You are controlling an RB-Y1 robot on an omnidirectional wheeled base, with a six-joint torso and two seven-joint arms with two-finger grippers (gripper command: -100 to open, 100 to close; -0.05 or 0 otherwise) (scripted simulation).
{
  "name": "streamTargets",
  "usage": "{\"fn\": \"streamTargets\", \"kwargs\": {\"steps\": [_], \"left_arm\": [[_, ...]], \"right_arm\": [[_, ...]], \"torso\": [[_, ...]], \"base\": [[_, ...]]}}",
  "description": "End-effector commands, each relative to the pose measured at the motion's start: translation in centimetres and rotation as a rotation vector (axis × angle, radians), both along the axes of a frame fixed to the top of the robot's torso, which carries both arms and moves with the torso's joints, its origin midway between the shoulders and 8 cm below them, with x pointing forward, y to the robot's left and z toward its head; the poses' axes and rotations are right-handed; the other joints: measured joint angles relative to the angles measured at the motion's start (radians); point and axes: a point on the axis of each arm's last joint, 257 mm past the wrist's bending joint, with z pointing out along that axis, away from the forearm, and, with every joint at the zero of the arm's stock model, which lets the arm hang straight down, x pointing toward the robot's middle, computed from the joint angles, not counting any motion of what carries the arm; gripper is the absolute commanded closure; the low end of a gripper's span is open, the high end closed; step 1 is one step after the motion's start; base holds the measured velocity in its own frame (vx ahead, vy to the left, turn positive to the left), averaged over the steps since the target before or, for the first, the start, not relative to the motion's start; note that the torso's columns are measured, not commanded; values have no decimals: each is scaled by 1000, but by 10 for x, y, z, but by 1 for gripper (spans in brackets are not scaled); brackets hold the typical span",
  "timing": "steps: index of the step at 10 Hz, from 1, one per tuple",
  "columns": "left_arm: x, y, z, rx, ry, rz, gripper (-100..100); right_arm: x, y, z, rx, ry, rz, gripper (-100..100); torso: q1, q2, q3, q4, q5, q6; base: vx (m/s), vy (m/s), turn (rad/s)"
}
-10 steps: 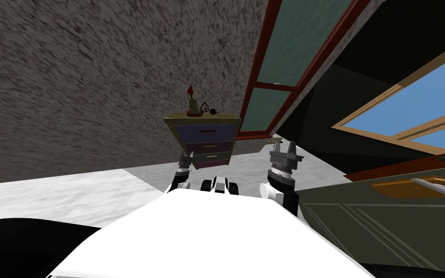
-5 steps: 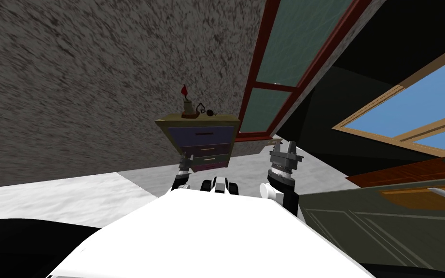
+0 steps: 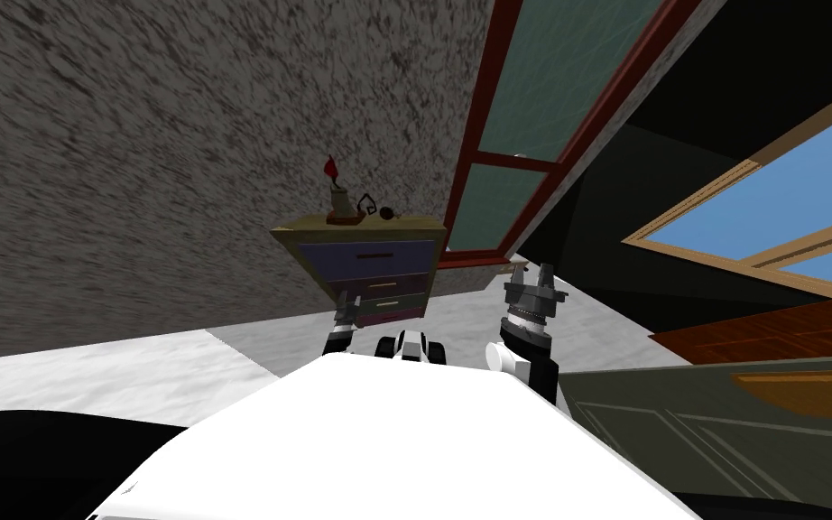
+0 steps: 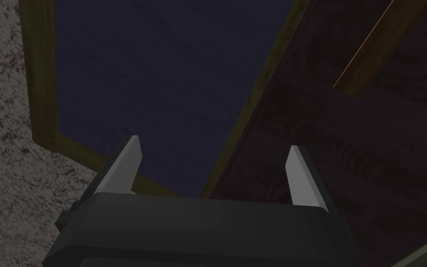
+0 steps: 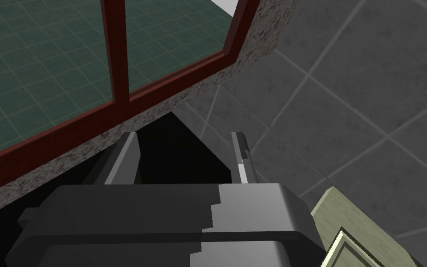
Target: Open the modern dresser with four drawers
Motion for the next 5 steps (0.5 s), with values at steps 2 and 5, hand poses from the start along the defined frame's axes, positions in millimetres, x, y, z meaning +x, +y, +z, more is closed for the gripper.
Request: {"fn": "streamTargets", "kwargs": {"steps": [2,5], "left_arm": [[-18,6,-41,-40,70,33,-100],[-27,5,-61,-69,102,52,-100]], "right_arm": [[0,0,0,0,0,0,0],[0,0,0,0,0,0,0]], "torso": [[0,-1,-1,0,0,0],[1,5,3,1,0,0]], "base": [[174,-39,-12],[98,-29,-8]]}}
